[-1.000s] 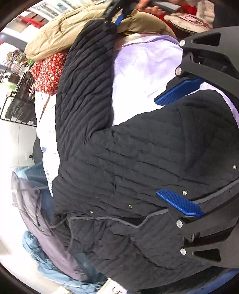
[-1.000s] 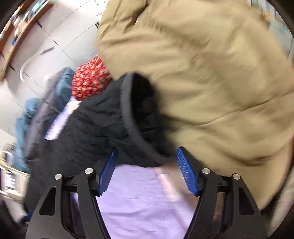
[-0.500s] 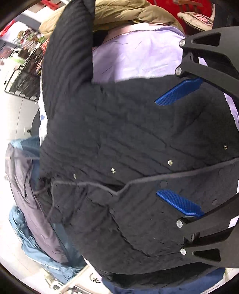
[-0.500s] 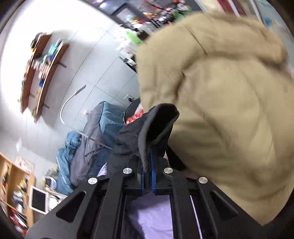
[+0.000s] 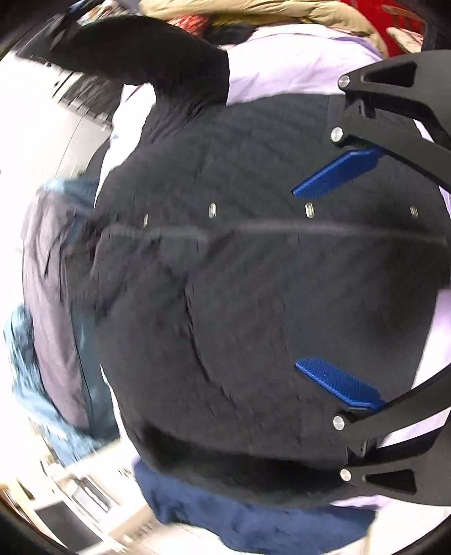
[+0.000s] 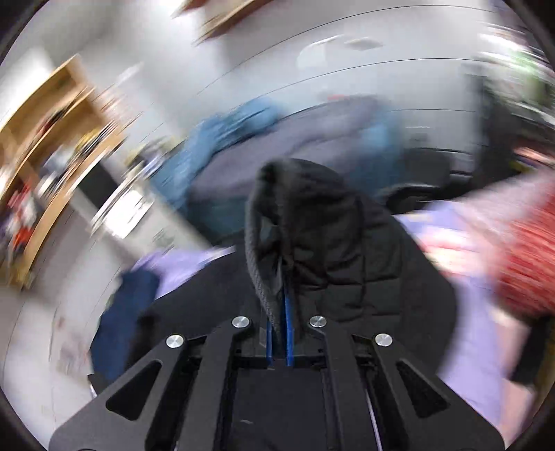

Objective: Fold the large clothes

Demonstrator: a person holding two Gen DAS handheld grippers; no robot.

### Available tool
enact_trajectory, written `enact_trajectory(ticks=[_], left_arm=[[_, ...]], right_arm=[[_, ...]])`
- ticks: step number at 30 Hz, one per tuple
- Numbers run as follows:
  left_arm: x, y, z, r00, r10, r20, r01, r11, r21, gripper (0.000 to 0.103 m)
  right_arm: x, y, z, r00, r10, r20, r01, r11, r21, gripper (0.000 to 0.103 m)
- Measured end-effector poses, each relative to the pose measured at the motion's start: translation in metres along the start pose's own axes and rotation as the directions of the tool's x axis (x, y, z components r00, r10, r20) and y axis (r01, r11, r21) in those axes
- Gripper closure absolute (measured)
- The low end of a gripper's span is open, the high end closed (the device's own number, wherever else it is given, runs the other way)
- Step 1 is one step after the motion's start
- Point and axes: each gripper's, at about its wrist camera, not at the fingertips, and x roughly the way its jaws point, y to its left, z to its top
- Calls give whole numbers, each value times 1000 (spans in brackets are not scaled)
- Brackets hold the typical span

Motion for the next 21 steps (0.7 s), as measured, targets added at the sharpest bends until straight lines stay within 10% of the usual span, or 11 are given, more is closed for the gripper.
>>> enact_trajectory(ticks=[6,13,16,21], left_arm=[[-12,65,-32,995,96,-17,-98,982,-164,12],[-12,105,-65,991,116,-73,-133,947,-293,12],[-7,106,-61,990,113,-84,-133,951,-280,12],[6,89,-23,996,78,-51,-87,974,-210,9]], right_arm=[[163,125,-18,976,79,-204,-107,985,-134,98],[309,184,-96,920,-128,-370,-19,930,-368,96],[325,175,-119,873,-166,-459,-27,923,-385,96],[284,166,-111,902,-100,-420,-74,922,-380,80]])
